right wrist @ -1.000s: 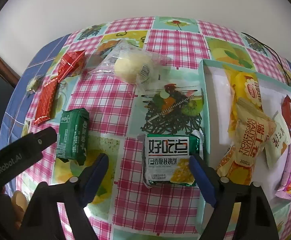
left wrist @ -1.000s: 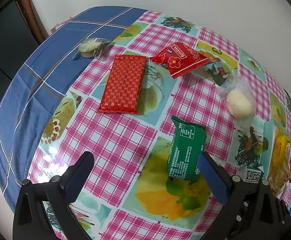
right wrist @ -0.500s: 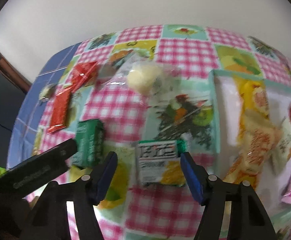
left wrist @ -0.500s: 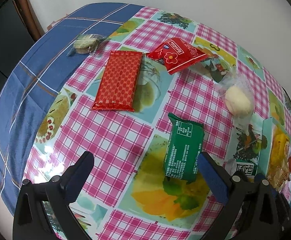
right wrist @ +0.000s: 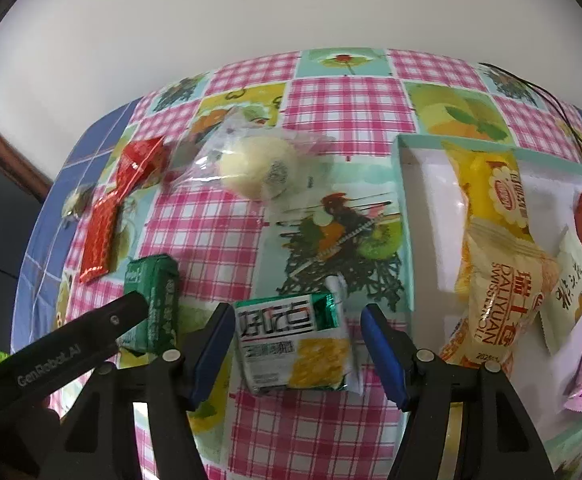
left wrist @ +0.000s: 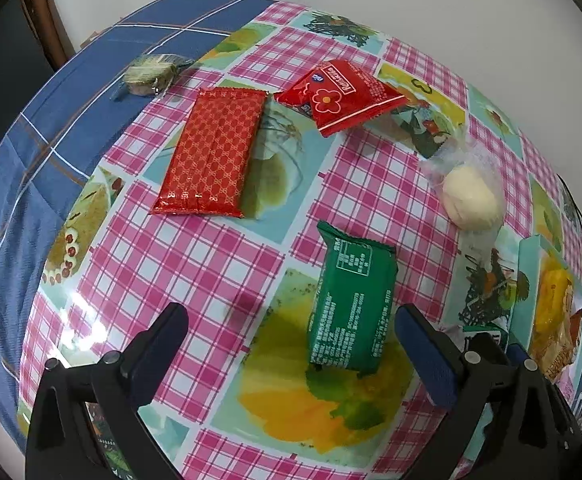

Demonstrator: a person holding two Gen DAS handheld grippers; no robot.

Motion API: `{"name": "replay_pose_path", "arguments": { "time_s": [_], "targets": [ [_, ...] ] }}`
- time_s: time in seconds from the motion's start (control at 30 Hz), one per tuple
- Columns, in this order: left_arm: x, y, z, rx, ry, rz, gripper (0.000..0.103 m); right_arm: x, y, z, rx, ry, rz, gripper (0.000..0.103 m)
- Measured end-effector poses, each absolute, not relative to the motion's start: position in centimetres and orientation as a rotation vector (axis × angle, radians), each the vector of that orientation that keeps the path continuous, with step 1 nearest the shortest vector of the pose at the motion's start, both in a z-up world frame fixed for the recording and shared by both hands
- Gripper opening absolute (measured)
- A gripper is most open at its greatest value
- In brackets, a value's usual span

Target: Organize snacks

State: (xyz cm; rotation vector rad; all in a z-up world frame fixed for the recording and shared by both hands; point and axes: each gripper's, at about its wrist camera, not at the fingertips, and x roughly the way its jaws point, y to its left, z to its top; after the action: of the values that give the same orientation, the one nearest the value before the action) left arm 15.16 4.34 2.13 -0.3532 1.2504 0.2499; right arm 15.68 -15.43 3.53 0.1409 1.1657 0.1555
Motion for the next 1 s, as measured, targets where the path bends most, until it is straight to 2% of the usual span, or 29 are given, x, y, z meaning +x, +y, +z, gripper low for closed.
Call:
{"name": "replay_pose_path", "arguments": {
  "time_s": [0.27,0.77,1.0],
  "targets": [
    [15.6,4.4,2.1,-0.358,1.238,0.237,0.103,15.7,-15.4,3.0,0.169,1.185,0.191,0.069],
    [15.8,3.4,1.3,-0.277,1.254,0.217,0.102,15.1,-12.0,1.8,0.01,1.215,0.22,0.069],
    [16.1,2.9,1.0,-0.259,1.255,0.193,0.079,15.0,-12.9,2.0,0.054,1.212,0.196,0.063]
  ]
}}
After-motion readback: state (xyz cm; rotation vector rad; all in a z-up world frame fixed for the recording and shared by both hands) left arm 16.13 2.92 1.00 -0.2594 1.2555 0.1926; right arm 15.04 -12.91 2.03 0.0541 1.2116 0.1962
